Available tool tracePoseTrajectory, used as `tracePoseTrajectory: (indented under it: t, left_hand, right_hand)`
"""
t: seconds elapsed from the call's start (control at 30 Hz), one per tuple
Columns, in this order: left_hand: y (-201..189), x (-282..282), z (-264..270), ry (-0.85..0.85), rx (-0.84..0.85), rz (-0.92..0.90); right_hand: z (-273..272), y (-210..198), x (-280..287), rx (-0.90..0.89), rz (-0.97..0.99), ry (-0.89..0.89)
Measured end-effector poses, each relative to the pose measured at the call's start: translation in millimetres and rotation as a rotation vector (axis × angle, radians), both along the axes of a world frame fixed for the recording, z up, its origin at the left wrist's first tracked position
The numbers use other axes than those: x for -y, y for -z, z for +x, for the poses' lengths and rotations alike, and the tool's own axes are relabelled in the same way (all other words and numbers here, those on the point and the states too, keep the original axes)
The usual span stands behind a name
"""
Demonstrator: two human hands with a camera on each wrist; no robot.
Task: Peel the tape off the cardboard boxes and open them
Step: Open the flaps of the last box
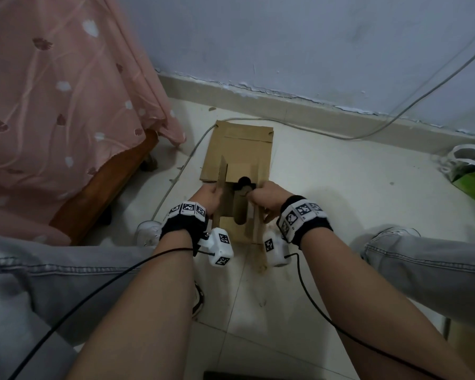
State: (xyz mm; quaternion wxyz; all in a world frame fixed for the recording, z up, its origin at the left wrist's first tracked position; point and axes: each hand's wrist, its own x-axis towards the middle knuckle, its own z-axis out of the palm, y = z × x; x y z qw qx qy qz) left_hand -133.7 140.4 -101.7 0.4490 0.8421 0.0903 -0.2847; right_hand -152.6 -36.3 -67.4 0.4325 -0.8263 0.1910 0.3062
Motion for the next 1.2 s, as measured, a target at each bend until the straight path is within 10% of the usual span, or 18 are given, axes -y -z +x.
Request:
tracePoseTrajectory:
  t: [0.27,0.43,0.6,0.83,1.2]
  left_hand:
    - [-5.7,9.0,-4.8,0.099,0.132,0.160]
    - [-18.4,22.6,2.8,0.149,0.192,0.248]
    - [-27.9,31.9,13.1,0.269,0.278,0.318]
    - [-26.4,34.4,13.6,0.340,0.339,0.225]
    - [-22.3,10.4,-0.6,0.167,-0.212,0.334]
  right_hand:
    - [-1.7,4.4,20.8,-0.243,0.189,0.086]
    - [12.0,-0.3,22.5,0.101,-0.184,0.079]
    - [18.0,-6.7,19.0,0.357,-0.762,-0.291]
    - [3.6,3.0,14.5,0.315,-0.624,-0.212]
    - [19.0,-5.8,28.8,0.267,-0.558,-0.027]
